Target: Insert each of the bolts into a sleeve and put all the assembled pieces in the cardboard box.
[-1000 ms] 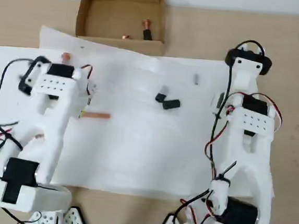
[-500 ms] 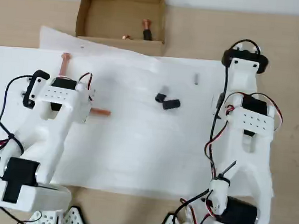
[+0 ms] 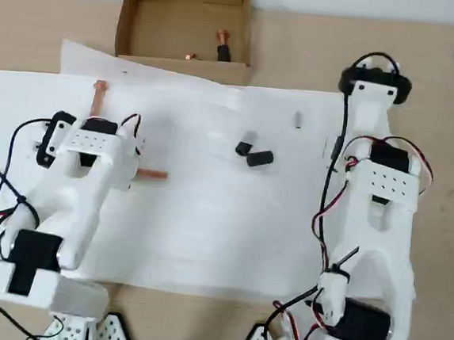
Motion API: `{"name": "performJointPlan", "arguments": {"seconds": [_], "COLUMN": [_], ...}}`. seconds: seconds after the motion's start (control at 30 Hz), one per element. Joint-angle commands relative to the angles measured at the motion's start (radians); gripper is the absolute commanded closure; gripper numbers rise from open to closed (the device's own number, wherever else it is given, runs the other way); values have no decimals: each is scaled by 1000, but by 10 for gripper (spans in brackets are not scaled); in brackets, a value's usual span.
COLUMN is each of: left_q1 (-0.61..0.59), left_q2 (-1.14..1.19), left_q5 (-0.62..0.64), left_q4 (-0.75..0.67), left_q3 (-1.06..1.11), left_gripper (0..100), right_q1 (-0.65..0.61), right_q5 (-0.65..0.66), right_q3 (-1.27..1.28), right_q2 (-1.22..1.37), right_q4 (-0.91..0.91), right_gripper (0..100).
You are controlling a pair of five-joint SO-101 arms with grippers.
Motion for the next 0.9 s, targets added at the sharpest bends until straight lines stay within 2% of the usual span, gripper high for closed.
{"name": "performJointPlan", "arguments": {"seconds": [0.0, 0.03, 0.2, 0.43, 0.53, 0.7, 0.8, 0.87], "left_q1": [-37, -44, -31, 55, 106, 137, 129, 114], "left_q2": [94, 110, 154, 153, 153, 107, 35, -30], "left_q5": [-61, -84, -239, -551, -681, -971, -1140, -1198], "left_q4": [35, 63, 212, 660, 778, 825, 825, 825], "left_q3": [-89, -124, -328, -824, -1060, -1379, -1464, -1481], "left_gripper": [950, 992, 996, 996, 996, 996, 997, 997], "right_q1": [-8, -8, -13, -38, -101, -257, -354, -412], "right_q5": [9, 9, 2, -37, -66, -69, -66, -63], "right_q3": [-79, -79, -88, -182, -252, -407, -453, -449], "right_q2": [-12, -12, -12, -12, -15, -136, -285, -397], "right_q4": [-14, -14, 15, 106, 170, 275, 292, 292], "right_gripper": [936, 936, 936, 936, 936, 936, 936, 936]}}
